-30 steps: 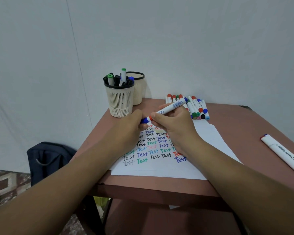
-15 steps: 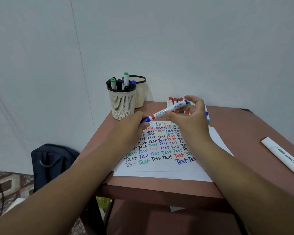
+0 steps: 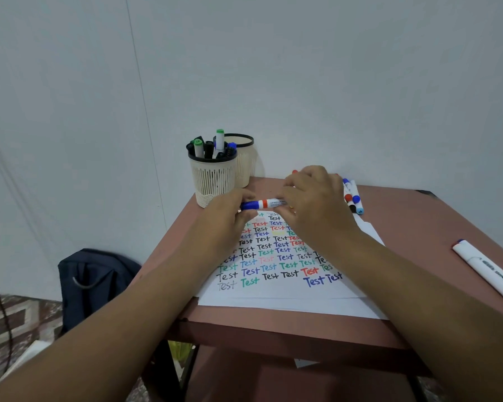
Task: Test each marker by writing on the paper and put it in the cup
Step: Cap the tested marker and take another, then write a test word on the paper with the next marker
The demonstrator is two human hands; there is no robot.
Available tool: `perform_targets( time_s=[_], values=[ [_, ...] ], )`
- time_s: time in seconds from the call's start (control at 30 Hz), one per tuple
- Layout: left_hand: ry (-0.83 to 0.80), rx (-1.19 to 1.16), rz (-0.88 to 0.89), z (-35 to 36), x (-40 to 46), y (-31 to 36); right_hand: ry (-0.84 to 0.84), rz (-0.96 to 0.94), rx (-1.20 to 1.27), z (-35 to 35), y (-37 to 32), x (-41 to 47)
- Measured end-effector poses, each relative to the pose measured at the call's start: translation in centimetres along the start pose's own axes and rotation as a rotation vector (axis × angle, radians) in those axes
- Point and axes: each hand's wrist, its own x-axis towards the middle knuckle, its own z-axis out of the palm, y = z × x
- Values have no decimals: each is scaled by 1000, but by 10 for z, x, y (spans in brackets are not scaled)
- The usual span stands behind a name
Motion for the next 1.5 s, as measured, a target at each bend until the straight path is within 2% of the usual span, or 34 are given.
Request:
perform_targets(
  time_s=[0.2, 0.3, 0.47, 0.6, 0.83, 1.07, 1.2, 1.37, 1.5],
  values=[
    [-16, -103, -111, 4, 3, -10, -103, 27, 223, 4, 7, 14],
    [-85, 23, -125, 6, 5, -12, -161, 141, 384, -7, 3, 22],
    [-134, 172, -183, 9, 4, -10, -198, 189, 497, -21, -2, 46],
    [-129, 186, -222, 6, 5, -10, -112, 281, 614, -24, -4, 81],
    [-111, 152, -281, 5, 6, -12, 167, 531, 938, -2, -14, 142],
    [-93, 88, -297, 6, 8, -17, 282, 578, 957, 24, -17, 171],
    [-85, 34, -334, 5, 8, -19, 216, 580, 943, 40, -18, 180],
    [-91, 4, -354, 4, 8, -20, 16, 529, 967, 57, -30, 173],
    [-101, 19, -336, 5, 9, -21, -129, 478, 856, 61, -35, 166]
  ],
)
